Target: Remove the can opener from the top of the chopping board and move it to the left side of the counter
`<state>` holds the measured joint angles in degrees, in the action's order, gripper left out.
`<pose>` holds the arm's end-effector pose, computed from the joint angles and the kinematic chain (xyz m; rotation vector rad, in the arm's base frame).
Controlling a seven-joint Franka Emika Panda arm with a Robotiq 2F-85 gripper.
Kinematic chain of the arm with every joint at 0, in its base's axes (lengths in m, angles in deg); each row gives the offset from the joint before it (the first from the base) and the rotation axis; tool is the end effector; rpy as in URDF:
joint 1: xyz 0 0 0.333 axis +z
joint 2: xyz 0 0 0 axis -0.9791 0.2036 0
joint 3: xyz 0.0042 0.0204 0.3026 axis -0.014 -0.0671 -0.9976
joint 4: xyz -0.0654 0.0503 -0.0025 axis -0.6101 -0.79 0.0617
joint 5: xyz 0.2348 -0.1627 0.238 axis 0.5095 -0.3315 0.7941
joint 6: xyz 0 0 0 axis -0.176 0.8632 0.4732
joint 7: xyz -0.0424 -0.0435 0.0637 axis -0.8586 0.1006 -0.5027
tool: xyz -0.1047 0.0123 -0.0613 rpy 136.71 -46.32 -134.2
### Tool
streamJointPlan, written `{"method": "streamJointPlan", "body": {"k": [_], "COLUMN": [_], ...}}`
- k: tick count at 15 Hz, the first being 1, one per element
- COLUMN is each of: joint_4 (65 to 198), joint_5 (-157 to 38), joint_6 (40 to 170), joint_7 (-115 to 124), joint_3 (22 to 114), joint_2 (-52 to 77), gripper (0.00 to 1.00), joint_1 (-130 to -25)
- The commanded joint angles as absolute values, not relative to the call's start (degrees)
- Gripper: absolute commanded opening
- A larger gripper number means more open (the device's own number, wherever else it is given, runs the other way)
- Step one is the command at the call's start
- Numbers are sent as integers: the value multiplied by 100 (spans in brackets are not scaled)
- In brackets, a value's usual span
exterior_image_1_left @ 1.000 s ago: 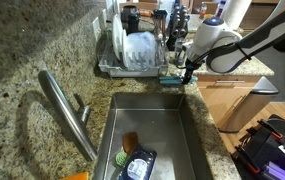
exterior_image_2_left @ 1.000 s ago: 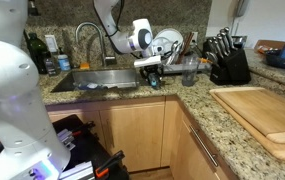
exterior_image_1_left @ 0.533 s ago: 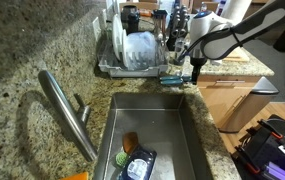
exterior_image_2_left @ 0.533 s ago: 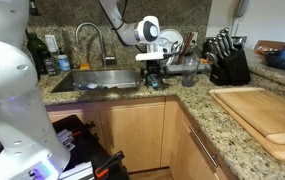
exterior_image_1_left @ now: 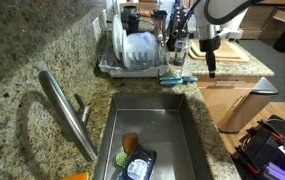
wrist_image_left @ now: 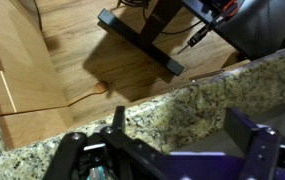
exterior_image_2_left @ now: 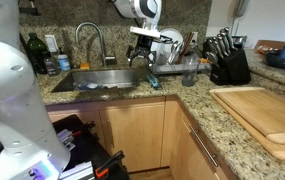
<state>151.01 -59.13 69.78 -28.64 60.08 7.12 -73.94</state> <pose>0.5148 0.0707 0.3394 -2.8617 -0.9829 0.6308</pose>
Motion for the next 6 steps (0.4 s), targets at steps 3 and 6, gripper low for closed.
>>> {"method": "streamJointPlan", "body": {"k": [3, 6], "joint_4": [15472, 15170], "joint_5": [-5194, -5179], "joint_6": [6859, 6756], "joint_7": [-3105, -3011], "joint_3": [6094, 6171], "joint_2": [-988, -878], "gripper": [100, 100], "joint_1": [-7630, -7508]}}
